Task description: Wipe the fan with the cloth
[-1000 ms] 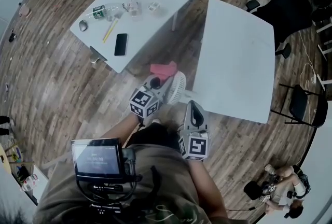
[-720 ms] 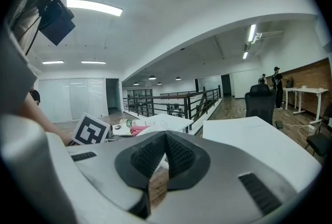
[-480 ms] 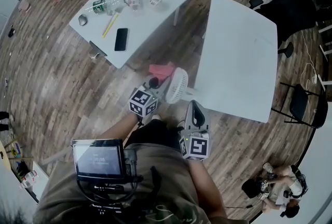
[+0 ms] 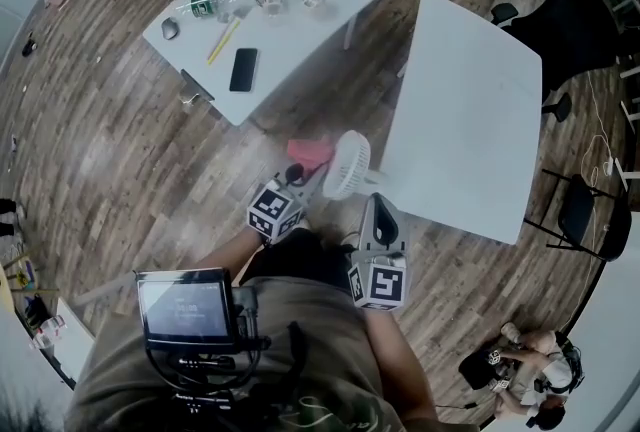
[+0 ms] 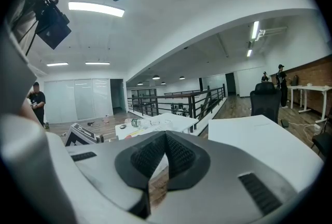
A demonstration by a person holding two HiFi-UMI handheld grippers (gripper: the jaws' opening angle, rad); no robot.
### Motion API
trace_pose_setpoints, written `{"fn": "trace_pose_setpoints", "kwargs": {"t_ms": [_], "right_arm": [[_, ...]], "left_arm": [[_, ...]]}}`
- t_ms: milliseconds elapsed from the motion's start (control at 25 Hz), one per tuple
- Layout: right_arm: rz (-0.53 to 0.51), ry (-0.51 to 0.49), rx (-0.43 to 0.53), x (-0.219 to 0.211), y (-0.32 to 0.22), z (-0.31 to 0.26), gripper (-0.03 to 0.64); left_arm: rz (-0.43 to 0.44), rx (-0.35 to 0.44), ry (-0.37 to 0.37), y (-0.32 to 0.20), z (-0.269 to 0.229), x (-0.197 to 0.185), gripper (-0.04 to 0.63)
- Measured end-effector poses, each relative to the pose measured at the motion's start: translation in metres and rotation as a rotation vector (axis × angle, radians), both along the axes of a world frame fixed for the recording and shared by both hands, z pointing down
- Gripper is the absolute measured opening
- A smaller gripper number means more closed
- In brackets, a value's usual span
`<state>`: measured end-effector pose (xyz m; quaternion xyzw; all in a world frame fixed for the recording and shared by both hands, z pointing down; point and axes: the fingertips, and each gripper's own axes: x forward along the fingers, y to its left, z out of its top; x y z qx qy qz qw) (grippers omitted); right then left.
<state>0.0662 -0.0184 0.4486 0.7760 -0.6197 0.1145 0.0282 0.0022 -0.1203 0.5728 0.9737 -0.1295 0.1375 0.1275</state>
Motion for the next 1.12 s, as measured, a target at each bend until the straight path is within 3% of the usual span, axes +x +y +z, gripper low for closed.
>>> {"fn": "trace_pose_setpoints", "kwargs": {"t_ms": [640, 920, 1120], "right_arm": [[-0.056, 0.005, -0.012, -0.018, 0.01, -0.002, 0.005], [-0.074, -0.003, 0.006, -0.022, 0.013, -0.007, 0.005], [-0.083, -0.004, 0.014, -0.022, 0.015, -0.011, 0.005]], "left_arm": [[-0.047, -0.059, -0.015, 0.041, 0.006, -0.036, 0.071], [0.035, 0.047, -0.027, 0.06, -0.016, -0.036, 0.07], [0.043, 0.064, -0.006, 0.064, -0.032, -0.034, 0.069]]}}
